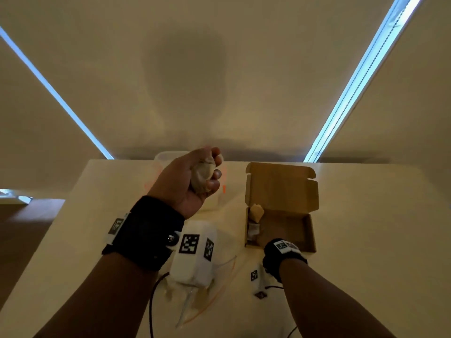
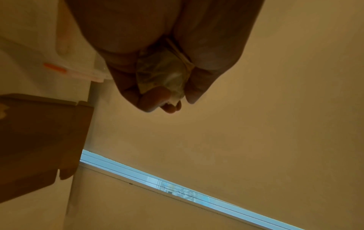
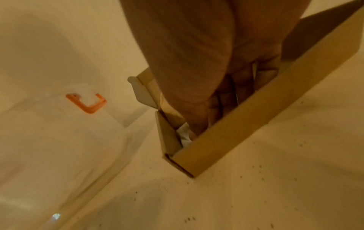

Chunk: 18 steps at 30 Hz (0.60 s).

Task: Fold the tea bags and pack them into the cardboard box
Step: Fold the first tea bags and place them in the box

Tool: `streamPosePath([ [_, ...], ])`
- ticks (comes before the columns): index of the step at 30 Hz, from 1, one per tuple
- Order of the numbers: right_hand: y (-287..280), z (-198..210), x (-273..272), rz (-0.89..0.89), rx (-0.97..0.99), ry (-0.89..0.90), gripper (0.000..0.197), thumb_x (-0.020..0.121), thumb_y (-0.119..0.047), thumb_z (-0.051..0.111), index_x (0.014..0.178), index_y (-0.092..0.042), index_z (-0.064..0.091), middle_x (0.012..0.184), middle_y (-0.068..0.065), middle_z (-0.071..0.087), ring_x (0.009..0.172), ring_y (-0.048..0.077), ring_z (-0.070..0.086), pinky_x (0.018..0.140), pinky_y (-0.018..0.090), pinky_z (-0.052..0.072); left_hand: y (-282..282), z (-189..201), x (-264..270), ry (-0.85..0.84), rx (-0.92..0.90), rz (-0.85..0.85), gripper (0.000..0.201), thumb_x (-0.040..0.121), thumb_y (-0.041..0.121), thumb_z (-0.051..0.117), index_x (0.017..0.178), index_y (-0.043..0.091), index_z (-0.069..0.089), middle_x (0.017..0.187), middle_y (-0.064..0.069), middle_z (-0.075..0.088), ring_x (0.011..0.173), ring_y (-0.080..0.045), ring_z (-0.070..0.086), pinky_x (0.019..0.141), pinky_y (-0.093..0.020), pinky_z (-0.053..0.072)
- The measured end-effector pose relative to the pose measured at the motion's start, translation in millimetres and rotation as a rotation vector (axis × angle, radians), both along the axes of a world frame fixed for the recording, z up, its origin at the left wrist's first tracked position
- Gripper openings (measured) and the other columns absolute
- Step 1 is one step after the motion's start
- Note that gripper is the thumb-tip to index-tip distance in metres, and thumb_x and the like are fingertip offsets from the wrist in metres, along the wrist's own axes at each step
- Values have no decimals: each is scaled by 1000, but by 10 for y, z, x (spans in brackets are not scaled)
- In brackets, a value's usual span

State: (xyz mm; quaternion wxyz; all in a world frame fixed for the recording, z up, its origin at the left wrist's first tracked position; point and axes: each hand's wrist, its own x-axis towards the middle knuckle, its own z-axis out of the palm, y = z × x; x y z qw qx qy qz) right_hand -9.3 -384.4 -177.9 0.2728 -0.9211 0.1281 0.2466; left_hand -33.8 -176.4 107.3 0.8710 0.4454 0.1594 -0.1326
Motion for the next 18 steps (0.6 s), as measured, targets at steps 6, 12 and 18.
streamPosePath([
  [6, -25, -455, 99, 0, 29, 120, 35, 88, -64, 54, 82, -31, 62, 84, 1, 65, 69, 22, 57, 71, 32, 53, 166, -86, -64, -6, 32, 43, 23, 79, 20, 63, 98, 7, 63, 82, -4, 59, 62, -15, 50, 43, -20, 38],
  [12, -33, 245, 65, -54, 54, 145, 27, 96, -31, 59, 73, -17, 62, 82, 8, 61, 83, 29, 59, 75, 35, 50, 149, -76, -28, -10, 22, 39, 21, 80, 19, 62, 98, 8, 62, 82, -4, 58, 63, -15, 49, 43, -19, 36],
  [18, -110, 317, 296, -241, 335, 277, 21, 98, -19, 60, 94, -3, 73, 103, 14, 75, 82, 25, 65, 73, 34, 54, 71, -57, -5, 4, 15, 8, 14, 98, 20, 53, 98, 9, 61, 82, -3, 58, 64, -15, 48, 43, -18, 37],
])
